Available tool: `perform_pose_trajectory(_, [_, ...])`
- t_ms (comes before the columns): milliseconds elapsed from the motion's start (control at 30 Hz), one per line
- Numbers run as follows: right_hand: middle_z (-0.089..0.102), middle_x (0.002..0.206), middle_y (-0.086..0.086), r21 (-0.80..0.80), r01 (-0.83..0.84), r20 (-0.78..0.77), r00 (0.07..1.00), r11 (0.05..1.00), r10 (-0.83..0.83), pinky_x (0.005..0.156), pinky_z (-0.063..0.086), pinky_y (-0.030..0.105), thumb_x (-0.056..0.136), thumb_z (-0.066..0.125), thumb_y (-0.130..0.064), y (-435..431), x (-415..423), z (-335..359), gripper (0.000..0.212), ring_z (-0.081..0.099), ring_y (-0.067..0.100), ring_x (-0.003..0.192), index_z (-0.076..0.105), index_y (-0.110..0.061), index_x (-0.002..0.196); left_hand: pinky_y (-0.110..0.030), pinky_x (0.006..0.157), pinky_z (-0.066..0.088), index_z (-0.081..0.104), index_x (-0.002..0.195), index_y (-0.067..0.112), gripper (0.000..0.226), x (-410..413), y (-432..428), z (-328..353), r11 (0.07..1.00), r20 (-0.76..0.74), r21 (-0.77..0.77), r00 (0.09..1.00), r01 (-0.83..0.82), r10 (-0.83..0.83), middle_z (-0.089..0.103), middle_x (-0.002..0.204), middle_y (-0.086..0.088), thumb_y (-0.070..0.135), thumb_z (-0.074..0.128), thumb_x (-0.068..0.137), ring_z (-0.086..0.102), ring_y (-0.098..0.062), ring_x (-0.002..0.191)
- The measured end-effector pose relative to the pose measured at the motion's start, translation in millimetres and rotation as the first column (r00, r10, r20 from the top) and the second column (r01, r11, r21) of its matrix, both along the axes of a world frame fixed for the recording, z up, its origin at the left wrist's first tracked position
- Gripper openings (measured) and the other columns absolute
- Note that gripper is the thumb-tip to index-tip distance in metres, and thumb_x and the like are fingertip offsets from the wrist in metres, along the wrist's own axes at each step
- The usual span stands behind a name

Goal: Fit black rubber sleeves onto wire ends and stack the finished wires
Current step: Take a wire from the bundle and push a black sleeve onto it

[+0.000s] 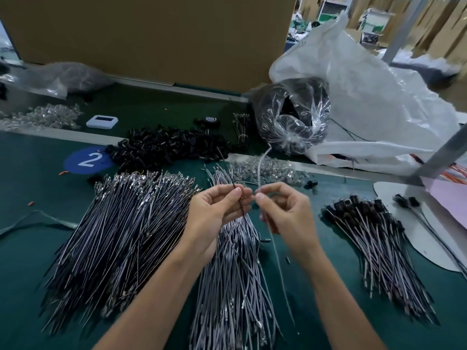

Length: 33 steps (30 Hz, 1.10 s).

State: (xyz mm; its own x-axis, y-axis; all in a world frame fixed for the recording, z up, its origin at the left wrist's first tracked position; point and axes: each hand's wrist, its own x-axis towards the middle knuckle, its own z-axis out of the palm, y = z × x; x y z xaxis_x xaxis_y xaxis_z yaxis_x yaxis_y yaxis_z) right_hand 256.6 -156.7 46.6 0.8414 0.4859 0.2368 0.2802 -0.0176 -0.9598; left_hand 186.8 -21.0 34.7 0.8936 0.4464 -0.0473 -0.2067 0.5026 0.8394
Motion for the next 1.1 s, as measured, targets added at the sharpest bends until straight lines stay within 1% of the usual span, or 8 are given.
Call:
perform_pose_trajectory(133, [0.059, 0.055, 0.004, -0.106, 0.012, 0.229, 0.973, 0.994, 0.012, 0.045, 0.037, 0.024, 0.087, 0.071, -0.01, 10, -5, -13, 0.01, 0.047, 0.011, 0.047, 0.067, -0.019, 0.085, -0.026, 0.066, 0.059, 0.074, 0.083, 0.007, 0.014, 0, -1, 2, 0.996, 0.002, -0.084, 1.0, 0.007, -0.007, 0.076, 0.095, -0.015, 0.017, 0.071, 0.074, 0.074, -0.021, 0.082])
perform_pose_trajectory(300, [0.058, 0.055, 0.006, -0.157, -0.006, 0.267, 0.962, 0.988, 0.048, 0.045, 0.035, 0.022, 0.087, 0.072, -0.012, 6, -3, -17, 0.008, 0.044, 0.012, 0.046, 0.069, -0.019, 0.085, -0.028, 0.057, 0.058, 0.071, 0.082, 0.007, 0.011, 0, -1, 4, 0.976, 0.018, -0.217, 1.0, -0.017, 0.022, 0.075, 0.092, -0.015, 0.014, 0.07, 0.073, 0.075, -0.025, 0.08])
perform_pose_trajectory(533, [0.051, 0.049, -0.005, -0.226, -0.03, 0.313, 0.944, 0.974, 0.102, 0.048, 0.03, 0.009, 0.086, 0.073, -0.009, -1, -6, -14, 0.01, 0.039, 0.004, 0.042, 0.072, -0.017, 0.092, -0.032, 0.063, 0.061, 0.069, 0.092, 0.003, 0.021, -1, -3, 3, 0.976, 0.018, -0.215, 0.999, -0.032, 0.037, 0.075, 0.087, -0.013, 0.012, 0.07, 0.072, 0.074, -0.024, 0.079])
perform_pose_trajectory(633, [0.057, 0.052, -0.004, -0.191, 0.004, 0.337, 0.94, 0.982, 0.062, 0.048, 0.035, 0.014, 0.085, 0.075, -0.017, -2, -9, -8, 0.006, 0.046, 0.005, 0.044, 0.072, -0.017, 0.091, -0.03, 0.062, 0.06, 0.069, 0.09, 0.004, 0.021, -1, -4, 4, 0.985, 0.018, -0.169, 0.999, -0.033, 0.036, 0.075, 0.083, -0.01, 0.014, 0.07, 0.072, 0.074, -0.022, 0.076])
perform_pose_trajectory(733, [0.069, 0.072, -0.001, -0.058, 0.104, 0.33, 0.941, 0.993, -0.079, 0.055, 0.053, 0.036, 0.087, 0.073, -0.026, 1, -9, 0, 0.011, 0.064, 0.02, 0.06, 0.07, -0.018, 0.095, -0.028, 0.061, 0.059, 0.07, 0.088, 0.005, 0.02, -1, -9, 3, 0.993, 0.006, -0.108, 0.999, -0.041, 0.042, 0.075, 0.082, -0.01, 0.015, 0.072, 0.072, 0.073, -0.02, 0.073])
perform_pose_trajectory(800, [0.071, 0.086, -0.003, -0.012, 0.128, 0.294, 0.949, 0.992, -0.118, 0.065, 0.056, 0.044, 0.089, 0.071, -0.027, 7, -10, 3, 0.016, 0.067, 0.024, 0.072, 0.071, -0.019, 0.103, -0.029, 0.063, 0.059, 0.07, 0.09, 0.002, 0.021, -1, -15, 3, 0.998, 0.017, -0.056, 1.0, -0.024, 0.025, 0.075, 0.084, -0.012, 0.015, 0.071, 0.073, 0.074, -0.021, 0.074])
perform_pose_trajectory(1033, [0.076, 0.087, 0.001, 0.147, 0.186, 0.144, 0.968, 0.972, -0.207, 0.077, 0.06, 0.038, 0.086, 0.072, -0.013, 22, -19, 2, 0.01, 0.072, 0.016, 0.082, 0.077, -0.012, 0.095, -0.032, 0.076, 0.06, 0.071, 0.095, 0.002, 0.017, -2, -21, 2, 0.974, -0.013, 0.223, 0.999, 0.034, -0.032, 0.075, 0.093, -0.016, 0.013, 0.071, 0.082, 0.073, -0.026, 0.085])
perform_pose_trajectory(1100, [0.076, 0.085, 0.004, 0.184, 0.192, 0.113, 0.97, 0.964, -0.215, 0.076, 0.06, 0.034, 0.086, 0.072, -0.01, 16, -14, 5, 0.011, 0.073, 0.017, 0.08, 0.076, -0.008, 0.096, -0.035, 0.085, 0.059, 0.07, 0.099, 0.007, 0.014, -3, -19, 1, 0.943, -0.031, 0.332, 0.999, 0.005, 0.006, 0.076, 0.093, -0.008, 0.009, 0.073, 0.085, 0.071, -0.024, 0.09])
